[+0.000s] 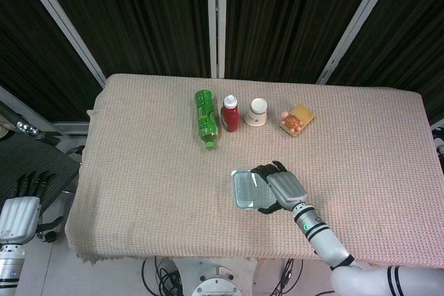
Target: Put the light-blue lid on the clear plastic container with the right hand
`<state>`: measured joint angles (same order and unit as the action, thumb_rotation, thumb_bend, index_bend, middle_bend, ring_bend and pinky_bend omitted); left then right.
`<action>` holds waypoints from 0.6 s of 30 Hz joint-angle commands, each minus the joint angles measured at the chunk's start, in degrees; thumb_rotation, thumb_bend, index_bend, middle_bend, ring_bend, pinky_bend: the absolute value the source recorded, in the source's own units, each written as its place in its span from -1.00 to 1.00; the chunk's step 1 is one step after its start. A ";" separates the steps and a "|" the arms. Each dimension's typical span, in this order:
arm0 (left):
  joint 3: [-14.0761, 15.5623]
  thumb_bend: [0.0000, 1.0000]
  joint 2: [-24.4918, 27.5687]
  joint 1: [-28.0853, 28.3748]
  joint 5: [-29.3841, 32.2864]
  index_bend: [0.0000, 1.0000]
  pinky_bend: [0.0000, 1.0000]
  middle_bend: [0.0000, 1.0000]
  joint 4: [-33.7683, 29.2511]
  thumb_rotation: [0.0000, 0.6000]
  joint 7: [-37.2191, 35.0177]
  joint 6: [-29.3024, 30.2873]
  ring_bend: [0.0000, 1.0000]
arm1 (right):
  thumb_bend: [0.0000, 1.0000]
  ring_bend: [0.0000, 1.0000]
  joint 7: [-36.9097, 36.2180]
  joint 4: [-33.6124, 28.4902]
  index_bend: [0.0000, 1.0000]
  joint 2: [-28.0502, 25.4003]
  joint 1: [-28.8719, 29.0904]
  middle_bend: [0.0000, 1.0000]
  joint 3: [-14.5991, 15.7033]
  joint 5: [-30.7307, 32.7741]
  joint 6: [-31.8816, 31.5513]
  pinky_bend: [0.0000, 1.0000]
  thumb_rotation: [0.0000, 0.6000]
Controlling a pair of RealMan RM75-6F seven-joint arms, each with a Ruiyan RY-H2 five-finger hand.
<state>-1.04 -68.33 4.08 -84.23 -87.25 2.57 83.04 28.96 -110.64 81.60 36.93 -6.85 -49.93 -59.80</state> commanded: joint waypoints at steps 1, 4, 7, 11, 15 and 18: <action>-0.19 -1.00 -0.22 0.37 0.03 -0.71 -0.98 -0.82 0.94 1.00 -0.98 -0.51 -1.00 | -0.56 -0.75 3.90 -0.08 -0.63 3.24 0.72 -0.10 -0.08 2.48 -4.36 -1.00 1.00; -0.16 -1.00 -0.53 0.75 -0.27 -0.71 -0.98 -0.82 1.87 1.00 -1.84 -0.98 -1.00 | -0.56 -0.75 6.62 -0.28 -0.63 4.65 1.46 -0.10 -0.39 5.41 -6.20 -1.00 1.00; -0.14 -1.00 -0.81 0.81 -0.33 -0.71 -0.98 -0.82 2.67 1.00 -2.65 -1.06 -1.00 | -0.56 -0.75 7.84 -0.34 -0.63 5.51 2.16 -0.11 -0.93 7.54 -7.06 -1.00 1.00; -0.06 -1.00 -1.00 0.75 -0.42 -0.71 -0.98 -0.82 3.29 1.00 -3.39 -0.98 -1.00 | -0.56 -0.75 8.32 -0.40 -0.63 6.11 2.75 -0.11 -1.34 8.71 -7.55 -1.00 1.00; 0.01 -1.00 -1.11 0.81 -0.53 -0.71 -0.98 -0.82 3.55 1.00 -3.68 -1.07 -1.00 | -0.56 -0.75 7.99 -0.72 -0.62 6.02 2.97 -0.11 -1.43 9.38 -7.53 -1.00 1.00; 0.01 -1.00 -1.12 0.86 -0.59 -0.71 -0.98 -0.82 3.62 1.00 -3.78 -1.07 -1.00 | -0.57 -0.75 7.65 -0.72 -0.62 5.60 2.77 -0.12 -1.10 9.51 -7.80 -1.00 1.00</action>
<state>-1.03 -69.45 4.94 -84.82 -83.63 -1.20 81.96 36.73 -111.38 87.31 39.78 -8.03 -40.48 -67.53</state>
